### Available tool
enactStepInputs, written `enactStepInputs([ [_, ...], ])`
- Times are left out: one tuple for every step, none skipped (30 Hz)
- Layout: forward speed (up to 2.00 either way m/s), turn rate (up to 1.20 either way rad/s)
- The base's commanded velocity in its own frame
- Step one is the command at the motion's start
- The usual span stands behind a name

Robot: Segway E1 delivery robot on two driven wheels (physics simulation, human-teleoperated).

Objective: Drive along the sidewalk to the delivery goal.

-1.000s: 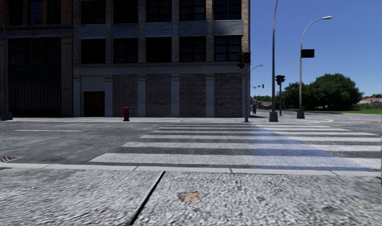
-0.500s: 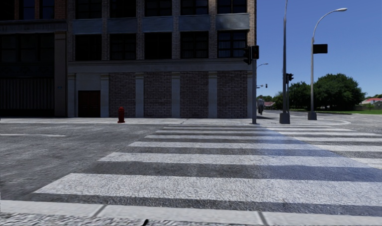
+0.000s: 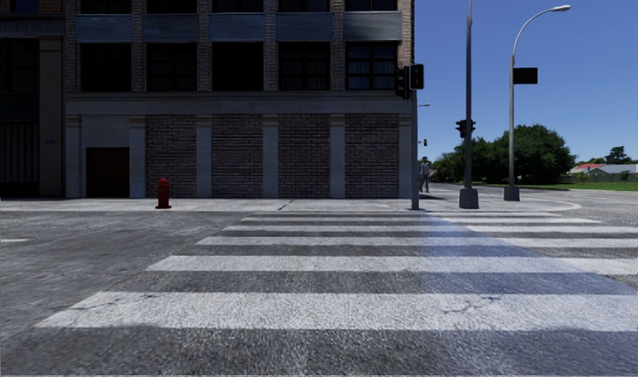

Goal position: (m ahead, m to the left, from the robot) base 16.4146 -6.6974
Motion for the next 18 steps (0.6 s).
enactStepInputs([
  [2.0, 0.0],
  [2.0, 0.0],
  [2.0, 0.0],
  [2.0, 0.0],
  [2.0, 0.0],
  [2.0, 0.0],
  [2.0, 0.0],
  [2.0, 0.0],
  [2.0, 0.0],
  [2.0, 0.0],
  [2.0, 0.0],
  [2.0, 0.0],
  [2.0, 0.0],
  [2.0, 0.0],
  [2.0, 0.0],
  [2.0, 0.0],
  [2.0, 0.0],
  [2.0, 0.0],
])
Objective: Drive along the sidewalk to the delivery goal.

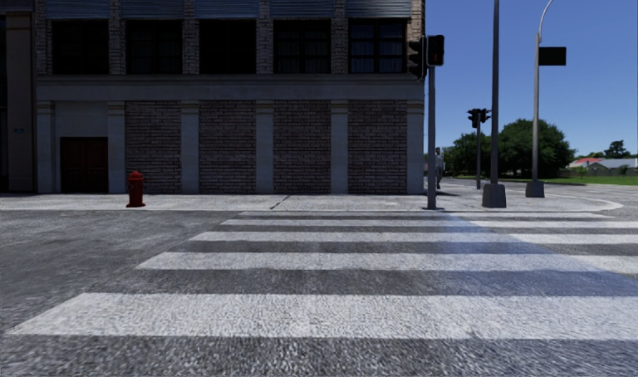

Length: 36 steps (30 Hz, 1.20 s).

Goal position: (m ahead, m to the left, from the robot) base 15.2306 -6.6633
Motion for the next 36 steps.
enactStepInputs([
  [2.0, 0.0],
  [2.0, 0.0],
  [2.0, 0.0],
  [2.0, -0.05],
  [2.0, -0.19],
  [2.0, -0.45],
  [2.0, -0.71],
  [2.0, -0.71],
  [2.0, -0.81],
  [2.0, -0.81],
  [2.0, -0.02],
  [2.0, -0.01],
  [2.0, 0.0],
  [2.0, 0.0],
  [2.0, 0.0],
  [2.0, 0.0],
  [2.0, 0.0],
  [2.0, 0.0],
  [2.0, 0.0],
  [2.0, 0.0],
  [2.0, 0.0],
  [2.0, 0.0],
  [2.0, 0.0],
  [2.0, 0.0],
  [2.0, 0.0],
  [2.0, 0.0],
  [2.0, 0.0],
  [2.0, 0.0],
  [2.0, 0.0],
  [2.0, 0.0],
  [2.0, 0.0],
  [2.0, 0.0],
  [2.0, 0.0],
  [2.0, 0.0],
  [2.0, 0.0],
  [2.0, 0.0],
])
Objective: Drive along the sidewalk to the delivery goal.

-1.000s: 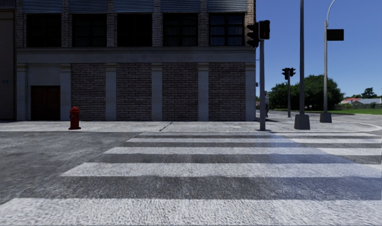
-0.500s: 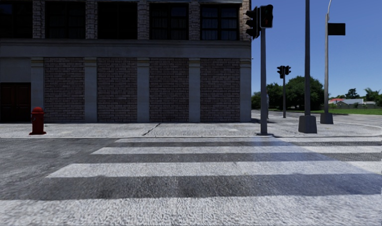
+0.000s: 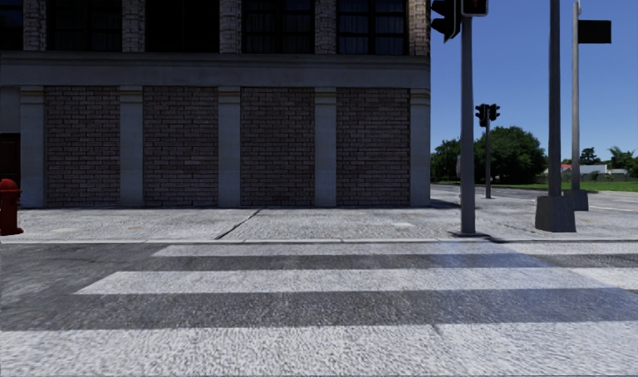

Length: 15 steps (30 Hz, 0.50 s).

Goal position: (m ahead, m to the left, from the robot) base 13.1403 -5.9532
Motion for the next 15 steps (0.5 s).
enactStepInputs([
  [2.0, 0.0],
  [2.0, 0.0],
  [2.0, 0.0],
  [2.0, 0.0],
  [2.0, 0.0],
  [2.0, 0.0],
  [2.0, 0.0],
  [2.0, 0.0],
  [2.0, 0.0],
  [2.0, 0.0],
  [2.0, 0.0],
  [2.0, 0.0],
  [2.0, 0.0],
  [2.0, 0.0],
  [2.0, 0.0],
])
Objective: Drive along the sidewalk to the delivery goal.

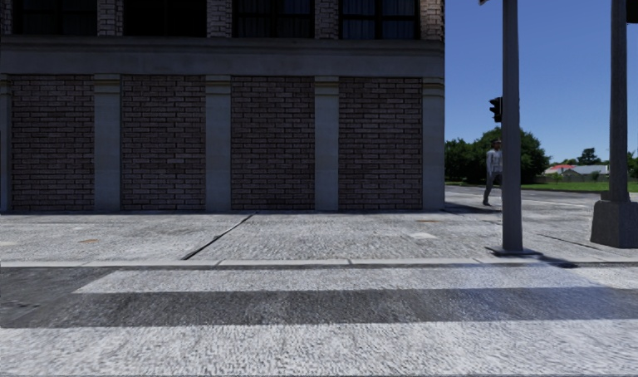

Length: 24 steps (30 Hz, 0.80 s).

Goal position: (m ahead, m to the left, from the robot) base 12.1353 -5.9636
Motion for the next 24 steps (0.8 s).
enactStepInputs([
  [2.0, 0.0],
  [2.0, 0.0],
  [2.0, 0.0],
  [2.0, 0.0],
  [2.0, 0.0],
  [2.0, 0.0],
  [2.0, 0.0],
  [2.0, 0.0],
  [2.0, 0.0],
  [2.0, 0.0],
  [2.0, 0.0],
  [2.0, 0.0],
  [2.0, 0.0],
  [2.0, 0.0],
  [2.0, 0.0],
  [2.0, 0.0],
  [2.0, 0.0],
  [2.0, 0.0],
  [2.0, 0.0],
  [2.0, 0.0],
  [2.0, 0.0],
  [2.0, 0.0],
  [2.0, 0.0],
  [2.0, -0.05],
])
